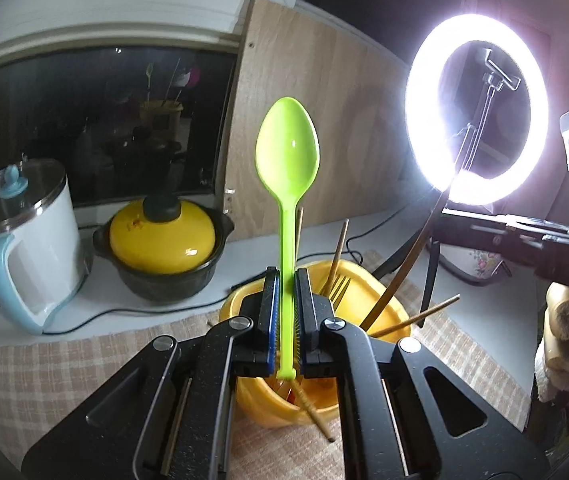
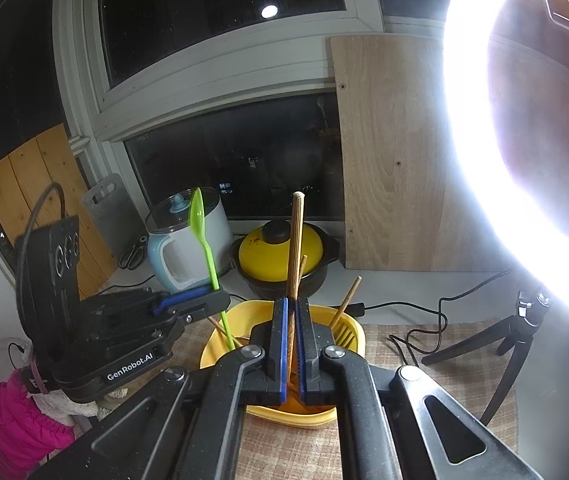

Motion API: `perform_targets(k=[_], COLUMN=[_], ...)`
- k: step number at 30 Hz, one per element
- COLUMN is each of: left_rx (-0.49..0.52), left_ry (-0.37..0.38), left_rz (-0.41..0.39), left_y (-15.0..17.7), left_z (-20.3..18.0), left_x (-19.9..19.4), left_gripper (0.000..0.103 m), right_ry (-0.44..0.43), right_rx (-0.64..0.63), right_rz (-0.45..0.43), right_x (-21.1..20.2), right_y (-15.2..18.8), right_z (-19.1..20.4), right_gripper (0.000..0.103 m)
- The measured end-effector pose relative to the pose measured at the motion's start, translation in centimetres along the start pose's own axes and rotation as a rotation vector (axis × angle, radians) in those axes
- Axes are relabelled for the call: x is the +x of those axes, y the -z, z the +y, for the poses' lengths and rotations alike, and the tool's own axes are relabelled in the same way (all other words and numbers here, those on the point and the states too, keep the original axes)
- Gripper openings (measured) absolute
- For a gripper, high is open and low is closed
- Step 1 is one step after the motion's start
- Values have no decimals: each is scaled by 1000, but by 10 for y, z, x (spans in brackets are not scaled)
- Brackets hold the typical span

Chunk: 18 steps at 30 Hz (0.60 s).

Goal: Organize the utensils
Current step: 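Lower the spoon and chopstick into the container and open both tools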

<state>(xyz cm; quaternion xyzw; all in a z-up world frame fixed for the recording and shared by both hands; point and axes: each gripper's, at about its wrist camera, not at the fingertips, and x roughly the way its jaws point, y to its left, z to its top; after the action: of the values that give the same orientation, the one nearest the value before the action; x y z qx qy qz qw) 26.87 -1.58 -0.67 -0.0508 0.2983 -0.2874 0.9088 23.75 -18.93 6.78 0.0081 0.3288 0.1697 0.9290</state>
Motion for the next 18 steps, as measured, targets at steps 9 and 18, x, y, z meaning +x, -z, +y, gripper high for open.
perform_targets(k=[9, 18], left_rx=[58, 52], left_ry=[22, -17], left_rz=[102, 63], left_y=[8, 15], left_z=[-11, -12], left_x=[8, -17], left_gripper=[27, 38], right_ry=[-9, -35], right_rx=[1, 80], right_rz=[35, 63], right_x=[11, 7], right_y=[4, 24], right_z=[-1, -16], right_gripper=[1, 28])
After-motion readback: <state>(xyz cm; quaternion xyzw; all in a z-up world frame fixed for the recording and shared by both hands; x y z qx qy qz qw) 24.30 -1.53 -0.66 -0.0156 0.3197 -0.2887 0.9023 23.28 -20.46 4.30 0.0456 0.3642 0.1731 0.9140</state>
